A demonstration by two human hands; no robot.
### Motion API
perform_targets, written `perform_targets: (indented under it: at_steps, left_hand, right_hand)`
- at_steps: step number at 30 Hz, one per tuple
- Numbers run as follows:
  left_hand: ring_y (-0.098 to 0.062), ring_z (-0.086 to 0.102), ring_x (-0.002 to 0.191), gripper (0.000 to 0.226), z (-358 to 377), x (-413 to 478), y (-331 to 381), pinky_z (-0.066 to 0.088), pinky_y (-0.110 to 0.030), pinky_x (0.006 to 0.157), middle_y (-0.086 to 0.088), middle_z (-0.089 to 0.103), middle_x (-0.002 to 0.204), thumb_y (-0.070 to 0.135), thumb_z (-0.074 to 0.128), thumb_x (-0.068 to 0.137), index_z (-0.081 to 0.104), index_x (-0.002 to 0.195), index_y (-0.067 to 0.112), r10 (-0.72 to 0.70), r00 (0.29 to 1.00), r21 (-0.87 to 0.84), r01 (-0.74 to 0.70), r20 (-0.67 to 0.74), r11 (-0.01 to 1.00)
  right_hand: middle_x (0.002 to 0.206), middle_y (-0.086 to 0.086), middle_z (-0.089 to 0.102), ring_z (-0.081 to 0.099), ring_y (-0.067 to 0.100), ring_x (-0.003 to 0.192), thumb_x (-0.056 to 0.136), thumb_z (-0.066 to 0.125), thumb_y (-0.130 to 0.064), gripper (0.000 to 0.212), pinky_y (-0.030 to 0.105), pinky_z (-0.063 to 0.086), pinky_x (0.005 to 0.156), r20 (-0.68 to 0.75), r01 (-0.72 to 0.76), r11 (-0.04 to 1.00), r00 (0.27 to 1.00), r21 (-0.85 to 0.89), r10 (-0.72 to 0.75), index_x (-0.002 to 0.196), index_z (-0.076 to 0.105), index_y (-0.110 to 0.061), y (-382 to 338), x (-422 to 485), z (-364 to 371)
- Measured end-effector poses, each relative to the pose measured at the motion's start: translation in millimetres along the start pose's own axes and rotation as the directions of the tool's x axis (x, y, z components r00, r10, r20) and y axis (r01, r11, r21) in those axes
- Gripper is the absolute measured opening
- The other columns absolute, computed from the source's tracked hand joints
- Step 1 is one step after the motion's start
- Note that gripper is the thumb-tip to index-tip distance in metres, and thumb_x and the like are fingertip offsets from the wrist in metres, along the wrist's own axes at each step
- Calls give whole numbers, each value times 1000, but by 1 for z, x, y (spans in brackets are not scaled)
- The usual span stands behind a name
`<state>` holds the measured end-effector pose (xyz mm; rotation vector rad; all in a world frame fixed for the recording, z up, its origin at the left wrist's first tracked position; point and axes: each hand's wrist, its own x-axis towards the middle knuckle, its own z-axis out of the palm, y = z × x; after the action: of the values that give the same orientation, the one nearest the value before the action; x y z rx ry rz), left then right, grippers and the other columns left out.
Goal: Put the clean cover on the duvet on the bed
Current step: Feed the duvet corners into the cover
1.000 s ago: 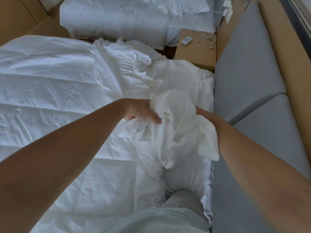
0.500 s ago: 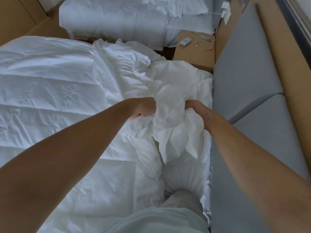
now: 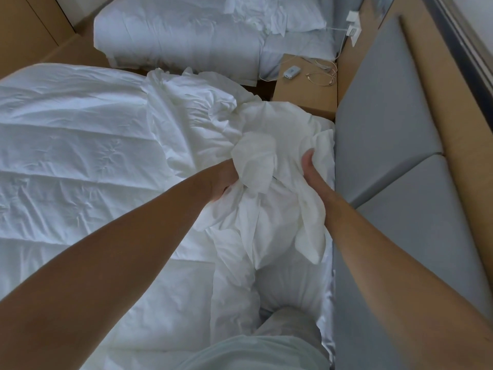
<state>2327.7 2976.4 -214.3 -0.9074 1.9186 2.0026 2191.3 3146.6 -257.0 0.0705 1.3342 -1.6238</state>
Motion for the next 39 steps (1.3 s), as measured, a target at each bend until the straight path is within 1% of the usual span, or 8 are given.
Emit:
perform_targets:
  at_steps: [4, 8, 10, 18, 24, 28, 33, 39]
  left_hand:
    - [-23, 62, 106, 26, -7, 0, -4, 49, -39, 97, 0, 68, 107, 30, 55, 103, 64, 125, 17, 56, 998, -15, -56, -16, 998]
    - [-15, 61, 106, 19, -9, -4, -10, 47, -38, 97, 7, 67, 118, 35, 61, 97, 60, 116, 39, 110, 994, 100, -111, 11, 989]
    - [-22, 54, 102, 25, -9, 1, -14, 41, -41, 88, -9, 65, 124, 21, 54, 103, 62, 127, 20, 131, 991, 205, -126, -8, 971]
    - [-3, 60, 47, 23, 0, 10, -11, 46, -15, 45, 11, 63, 53, 17, 43, 108, 58, 91, 15, 129, 983, -251, -158, -130, 955]
    - [-3, 64, 50, 29, -13, 9, -16, 49, -16, 47, 5, 67, 59, 25, 41, 109, 58, 87, 15, 35, 993, -253, -63, -112, 965]
    - [-21, 74, 82, 23, -23, 8, -13, 59, -34, 73, -6, 77, 94, 36, 67, 88, 71, 98, 17, -164, 975, 129, 145, 151, 981]
    - [-23, 73, 104, 32, -18, 12, -6, 59, -36, 87, -5, 76, 112, 22, 83, 65, 82, 97, 25, -180, 867, 222, 83, 464, 971]
    - [-30, 69, 113, 45, -24, 21, -4, 58, -36, 88, -9, 73, 120, 11, 86, 67, 77, 109, 26, -83, 838, 189, -25, 539, 982]
  right_hand:
    - [136, 10, 65, 62, 30, 124, 59, 70, -87, 101, 43, 51, 103, 167, -112, 982, 982, 155, 86, 140, 57, -28, 9, -9, -8]
    - [94, 10, 77, 75, 7, 76, 89, 54, -69, 49, 19, 58, 57, 88, 24, 1000, 996, -14, -23, 90, 80, -28, 1, -4, -4]
    - [93, 3, 79, 76, 10, 79, 81, 70, -65, 38, 20, 58, 58, 168, 11, 988, 986, -155, 16, 90, 82, -30, -2, -5, -3]
    - [102, 4, 77, 74, 20, 96, 32, 104, -40, 92, 34, 60, 77, 519, -151, 836, 722, -528, 458, 113, 69, -13, 7, -19, 16]
    - [96, 7, 78, 75, 23, 86, 45, 89, -18, 44, 36, 60, 73, 385, -128, 905, 874, -405, 296, 90, 84, -18, 13, -14, 3]
    - [82, 1, 77, 75, 17, 74, 62, 68, -14, 22, 27, 59, 68, 339, 6, 991, 940, -131, 39, 77, 84, -18, 5, -1, -11]
    - [65, -1, 72, 71, 14, 59, 67, 52, -18, 29, 23, 57, 57, 194, 19, 997, 981, -77, -4, 61, 80, -18, 3, 15, -10]
    - [66, 1, 74, 73, 15, 60, 81, 52, -18, 34, 22, 56, 55, 170, 24, 997, 985, -73, -12, 65, 81, -17, -5, 20, -8]
